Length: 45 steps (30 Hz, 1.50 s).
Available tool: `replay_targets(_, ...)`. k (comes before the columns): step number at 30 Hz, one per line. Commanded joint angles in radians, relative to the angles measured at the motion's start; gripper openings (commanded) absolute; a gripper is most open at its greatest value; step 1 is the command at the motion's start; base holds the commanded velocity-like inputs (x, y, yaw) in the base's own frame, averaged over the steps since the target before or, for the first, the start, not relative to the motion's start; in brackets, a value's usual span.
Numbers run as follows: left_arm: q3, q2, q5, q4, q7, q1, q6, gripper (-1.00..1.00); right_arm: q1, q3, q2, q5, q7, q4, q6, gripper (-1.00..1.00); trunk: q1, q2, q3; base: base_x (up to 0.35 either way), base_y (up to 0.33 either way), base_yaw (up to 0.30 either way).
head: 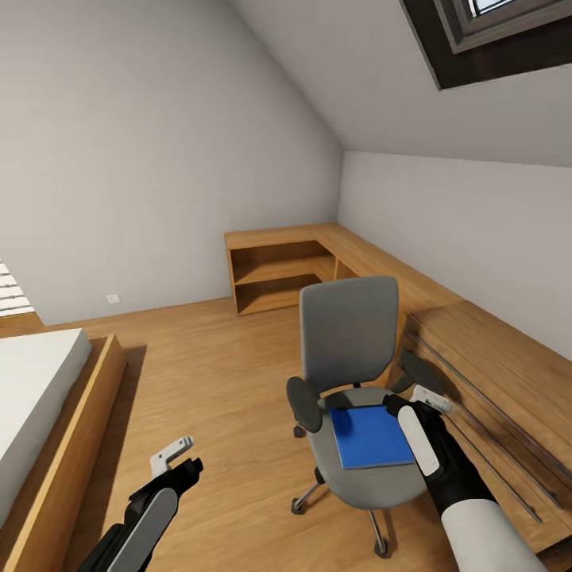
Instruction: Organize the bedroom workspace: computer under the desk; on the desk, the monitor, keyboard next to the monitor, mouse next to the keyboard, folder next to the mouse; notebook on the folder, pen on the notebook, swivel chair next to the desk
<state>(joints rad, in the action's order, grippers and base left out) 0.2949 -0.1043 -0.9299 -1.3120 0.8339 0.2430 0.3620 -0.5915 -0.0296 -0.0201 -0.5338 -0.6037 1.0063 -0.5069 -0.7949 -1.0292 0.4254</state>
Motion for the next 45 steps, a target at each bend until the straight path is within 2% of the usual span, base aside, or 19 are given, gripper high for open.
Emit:
replay_targets(1,0.008,-0.001,-0.004,-0.007,0.007,0.001,0.003,1.0,0.0,0.001,-0.001,-0.008,-0.005,0.002,-0.003,1.0,-0.004,-0.008,0.004,0.0,0.0,0.007)
replay_targets(6,0.051,-0.001,-0.004,-0.014,0.009,0.001,0.002,1.0,0.001,0.002,0.0,0.04,-0.002,0.001,-0.001,1.0,-0.023,-0.043,0.02,0.0,0.0,0.002)
replay_targets(10,0.064,-0.001,-0.004,-0.017,0.007,0.001,0.002,1.0,0.001,0.002,0.002,0.059,0.0,0.001,-0.001,1.0,-0.038,-0.071,0.033,0.0,0.0,0.0)
replay_targets(15,0.066,-0.002,-0.004,-0.042,0.008,0.001,0.001,1.0,0.001,0.001,0.002,0.061,-0.001,0.002,-0.001,1.0,-0.058,-0.106,0.048,0.0,0.0,0.0)
replay_targets(40,0.068,-0.002,-0.004,-0.043,0.009,0.001,0.002,1.0,0.001,0.0,0.0,0.063,0.0,0.0,0.005,1.0,-0.153,-0.281,0.127,0.0,0.0,0.0)
replay_targets(44,0.067,-0.004,-0.004,-0.044,0.008,0.001,0.002,1.0,0.001,0.0,-0.001,0.064,0.02,-0.02,0.046,1.0,-0.169,-0.309,0.139,0.0,0.0,0.0)
replay_targets(45,0.067,-0.004,-0.004,-0.044,0.009,0.001,0.002,1.0,0.001,0.002,-0.003,0.069,0.055,-0.054,0.09,1.0,-0.173,-0.316,0.142,0.0,0.0,0.0)
